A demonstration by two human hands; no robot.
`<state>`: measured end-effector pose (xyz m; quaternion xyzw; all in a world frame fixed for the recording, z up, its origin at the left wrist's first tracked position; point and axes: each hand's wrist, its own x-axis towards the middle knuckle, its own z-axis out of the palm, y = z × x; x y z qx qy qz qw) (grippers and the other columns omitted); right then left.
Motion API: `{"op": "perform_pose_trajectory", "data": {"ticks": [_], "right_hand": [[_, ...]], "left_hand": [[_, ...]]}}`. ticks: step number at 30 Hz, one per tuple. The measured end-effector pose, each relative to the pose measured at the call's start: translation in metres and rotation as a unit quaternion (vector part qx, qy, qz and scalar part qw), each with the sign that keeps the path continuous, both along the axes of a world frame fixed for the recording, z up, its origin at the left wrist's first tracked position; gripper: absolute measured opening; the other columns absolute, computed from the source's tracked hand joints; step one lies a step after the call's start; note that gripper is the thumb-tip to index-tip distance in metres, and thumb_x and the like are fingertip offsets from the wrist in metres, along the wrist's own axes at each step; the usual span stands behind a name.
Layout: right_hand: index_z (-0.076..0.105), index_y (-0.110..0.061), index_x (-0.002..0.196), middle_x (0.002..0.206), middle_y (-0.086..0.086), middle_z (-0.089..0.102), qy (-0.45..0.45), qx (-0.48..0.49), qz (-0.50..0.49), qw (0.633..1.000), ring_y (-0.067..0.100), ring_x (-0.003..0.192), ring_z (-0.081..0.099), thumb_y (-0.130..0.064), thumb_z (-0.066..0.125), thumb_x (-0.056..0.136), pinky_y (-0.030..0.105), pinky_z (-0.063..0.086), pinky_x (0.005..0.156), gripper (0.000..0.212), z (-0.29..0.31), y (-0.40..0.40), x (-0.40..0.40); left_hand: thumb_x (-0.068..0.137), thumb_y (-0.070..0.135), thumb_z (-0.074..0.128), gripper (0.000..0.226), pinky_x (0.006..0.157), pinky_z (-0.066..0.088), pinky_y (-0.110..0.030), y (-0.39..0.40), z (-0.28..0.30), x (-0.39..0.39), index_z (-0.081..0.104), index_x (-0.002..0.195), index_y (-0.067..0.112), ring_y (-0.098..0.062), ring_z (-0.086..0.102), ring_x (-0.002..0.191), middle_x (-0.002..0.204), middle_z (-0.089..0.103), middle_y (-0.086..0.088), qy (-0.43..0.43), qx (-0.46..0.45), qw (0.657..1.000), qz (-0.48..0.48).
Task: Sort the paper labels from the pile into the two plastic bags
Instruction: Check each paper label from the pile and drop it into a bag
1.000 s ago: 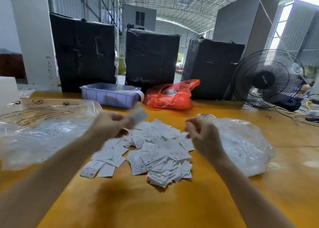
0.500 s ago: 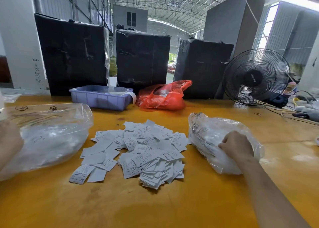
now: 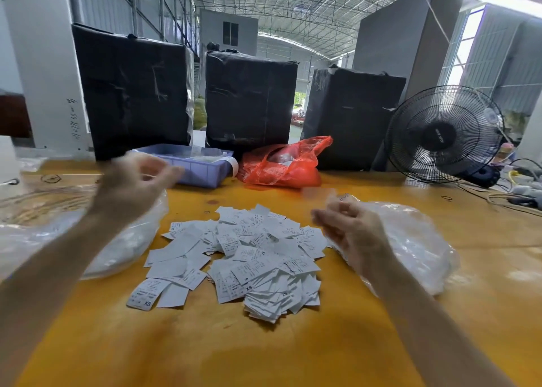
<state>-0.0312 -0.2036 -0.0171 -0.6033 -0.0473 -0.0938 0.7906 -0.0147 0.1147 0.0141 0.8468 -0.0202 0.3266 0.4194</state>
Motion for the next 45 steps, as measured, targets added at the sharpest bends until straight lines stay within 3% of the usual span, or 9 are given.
{"op": "perform_pose_trajectory", "data": {"ticks": [2,5,11,20,30,34,37,40,45], "right_hand": [[0.06,-0.002,0.1,0.078,0.012,0.072,0.032,-0.026,0.082,0.996,0.017,0.067,0.069,-0.005,0.077,0.057,0.019,0.053,0.058,0.046,-0.008,0.029,-0.007],[0.065,0.0,0.099,0.077,0.014,0.069,0.033,-0.091,0.116,0.989,0.016,0.062,0.065,0.0,0.076,0.066,0.019,0.051,0.059,0.035,-0.022,0.053,-0.013],[0.069,-0.01,0.072,0.061,0.001,0.062,0.062,-0.097,0.144,0.983,0.01,0.057,0.057,-0.009,0.078,0.069,0.02,0.048,0.058,0.009,-0.03,0.056,-0.012],[0.073,-0.009,0.082,0.072,0.002,0.071,0.102,-0.033,0.092,0.99,0.01,0.062,0.06,-0.025,0.076,0.059,0.022,0.047,0.061,0.028,-0.03,0.052,-0.008],[0.065,-0.009,0.073,0.066,0.002,0.065,0.1,-0.081,0.163,0.978,0.011,0.058,0.06,-0.007,0.073,0.076,0.02,0.05,0.056,0.009,-0.03,0.054,-0.009],[0.066,-0.012,0.075,0.073,0.004,0.068,0.109,-0.067,0.169,0.977,0.012,0.062,0.062,-0.016,0.073,0.074,0.023,0.051,0.06,0.009,-0.03,0.054,-0.009],[0.067,-0.012,0.086,0.076,0.001,0.069,0.12,-0.068,0.184,0.973,0.011,0.062,0.062,-0.036,0.074,0.067,0.025,0.048,0.061,0.031,-0.028,0.051,-0.008],[0.069,-0.008,0.085,0.069,-0.001,0.065,0.088,-0.095,0.239,0.962,0.006,0.056,0.056,-0.027,0.075,0.067,0.02,0.045,0.057,0.027,-0.029,0.049,-0.01],[0.062,-0.001,0.075,0.068,0.013,0.067,0.069,0.088,0.151,0.982,0.017,0.058,0.067,-0.002,0.071,0.064,0.022,0.055,0.058,0.014,-0.029,0.057,-0.008]], "left_hand": [[0.066,0.065,0.061,0.059,0.066,0.049,-0.023,-0.059,-0.006,-0.021,0.064,0.096,0.014,-0.018,0.066,0.085,0.092,0.07,-0.001,0.129,-0.114,0.961,-0.216],[0.047,0.064,0.067,0.071,0.072,0.053,-0.026,-0.102,-0.033,-0.028,0.066,0.095,0.012,-0.018,0.068,0.086,0.093,0.072,-0.006,0.236,-0.174,0.9,-0.321],[0.075,0.014,0.076,0.01,0.055,0.05,-0.019,-0.103,-0.066,-0.016,0.07,0.073,0.007,-0.009,0.061,0.055,0.061,0.068,-0.003,0.187,-0.254,0.915,-0.251],[0.08,0.01,0.072,0.005,0.055,0.048,-0.019,-0.1,-0.066,-0.013,0.069,0.077,0.007,-0.007,0.056,0.053,0.058,0.066,0.002,0.208,-0.283,0.903,-0.249],[0.059,0.039,0.072,0.039,0.066,0.048,-0.024,-0.099,-0.059,-0.013,0.067,0.079,0.007,-0.012,0.062,0.064,0.064,0.069,0.002,0.225,-0.344,0.88,-0.239],[0.059,0.038,0.073,0.038,0.063,0.048,-0.022,-0.094,-0.058,-0.012,0.067,0.078,0.006,-0.009,0.063,0.059,0.064,0.069,0.002,0.235,-0.322,0.878,-0.263],[0.058,0.041,0.074,0.031,0.061,0.048,-0.02,-0.09,-0.056,-0.014,0.068,0.067,0.012,-0.009,0.061,0.058,0.064,0.068,0.0,0.251,-0.255,0.885,-0.297],[0.053,0.05,0.074,0.04,0.056,0.047,-0.018,-0.091,-0.054,-0.017,0.067,0.062,0.012,-0.009,0.059,0.055,0.062,0.066,-0.001,0.264,-0.218,0.884,-0.318],[0.054,0.064,0.065,0.062,0.066,0.049,-0.025,-0.099,-0.056,-0.02,0.069,0.092,0.014,-0.013,0.066,0.076,0.086,0.072,0.0,0.34,-0.294,0.833,-0.323]]}}
